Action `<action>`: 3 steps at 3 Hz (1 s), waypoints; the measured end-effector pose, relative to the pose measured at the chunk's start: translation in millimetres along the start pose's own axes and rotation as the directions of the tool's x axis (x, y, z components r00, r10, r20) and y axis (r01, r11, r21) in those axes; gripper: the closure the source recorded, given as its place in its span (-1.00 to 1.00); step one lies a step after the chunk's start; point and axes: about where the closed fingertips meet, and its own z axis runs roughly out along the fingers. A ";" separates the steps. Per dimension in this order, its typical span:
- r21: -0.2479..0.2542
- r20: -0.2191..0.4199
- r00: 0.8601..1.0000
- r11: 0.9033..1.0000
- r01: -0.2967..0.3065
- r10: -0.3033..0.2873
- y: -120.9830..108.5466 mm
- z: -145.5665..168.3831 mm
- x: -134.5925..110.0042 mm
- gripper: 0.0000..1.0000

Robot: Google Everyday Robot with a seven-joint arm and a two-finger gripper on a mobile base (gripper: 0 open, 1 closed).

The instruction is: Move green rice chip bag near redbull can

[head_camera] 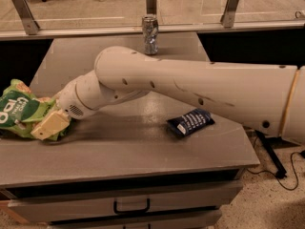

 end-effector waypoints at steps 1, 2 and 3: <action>0.000 0.000 1.000 1.000 0.000 0.000 -0.1 -0.1 0.0 1.00; 0.000 0.000 1.000 1.000 0.000 0.000 -0.1 -0.1 0.0 1.00; 0.001 0.000 1.000 1.000 0.000 0.000 -0.1 -0.2 -0.2 1.00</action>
Offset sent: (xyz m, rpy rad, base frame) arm 0.1039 -0.1253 0.0745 -0.1129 -0.1711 -0.2967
